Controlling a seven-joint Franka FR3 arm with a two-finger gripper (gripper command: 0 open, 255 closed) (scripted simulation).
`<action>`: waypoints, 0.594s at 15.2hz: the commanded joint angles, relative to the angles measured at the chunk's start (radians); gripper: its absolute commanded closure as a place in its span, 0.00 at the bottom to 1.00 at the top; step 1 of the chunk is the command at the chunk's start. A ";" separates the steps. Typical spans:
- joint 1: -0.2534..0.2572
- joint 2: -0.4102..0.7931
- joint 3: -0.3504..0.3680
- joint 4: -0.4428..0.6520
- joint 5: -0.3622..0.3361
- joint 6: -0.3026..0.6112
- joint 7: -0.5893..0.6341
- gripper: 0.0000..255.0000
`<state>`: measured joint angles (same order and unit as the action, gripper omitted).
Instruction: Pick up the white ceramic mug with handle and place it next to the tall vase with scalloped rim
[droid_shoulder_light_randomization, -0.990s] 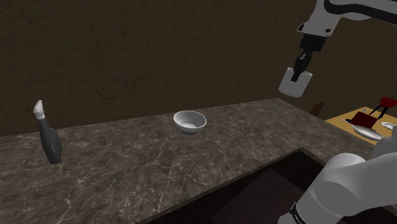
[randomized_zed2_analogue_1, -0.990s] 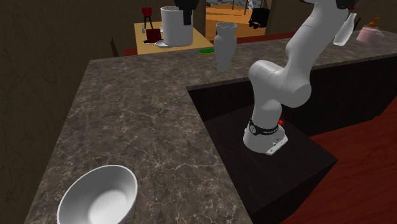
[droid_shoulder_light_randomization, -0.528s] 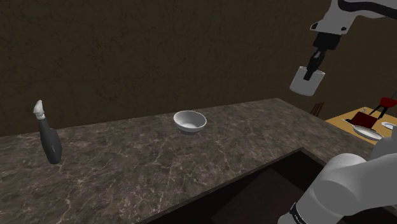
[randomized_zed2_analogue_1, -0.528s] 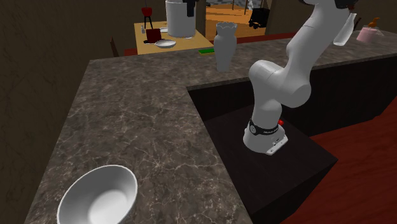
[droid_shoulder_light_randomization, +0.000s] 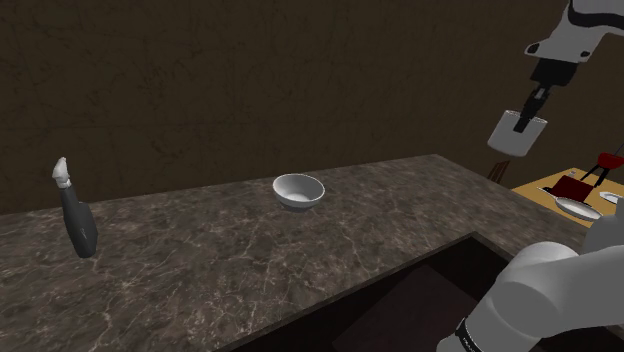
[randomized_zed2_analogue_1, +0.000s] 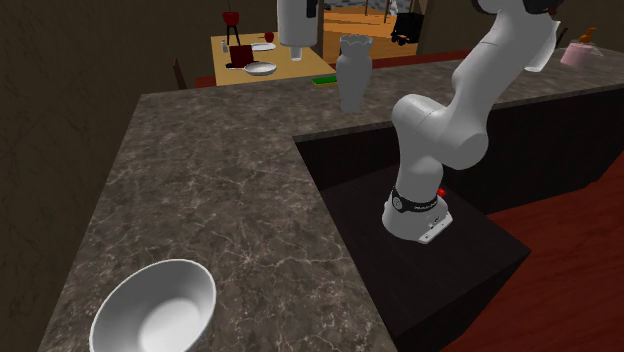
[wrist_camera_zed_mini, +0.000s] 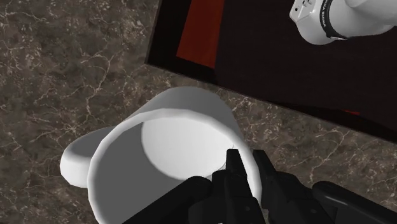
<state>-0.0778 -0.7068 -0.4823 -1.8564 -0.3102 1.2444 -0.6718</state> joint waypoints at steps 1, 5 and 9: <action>0.000 0.011 -0.046 0.028 -0.026 -0.004 -0.054 1.00; 0.002 0.026 -0.138 0.084 -0.073 -0.011 -0.158 1.00; 0.017 0.057 -0.242 0.157 -0.113 -0.014 -0.267 1.00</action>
<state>-0.0736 -0.6739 -0.6882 -1.7309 -0.4165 1.2262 -0.9071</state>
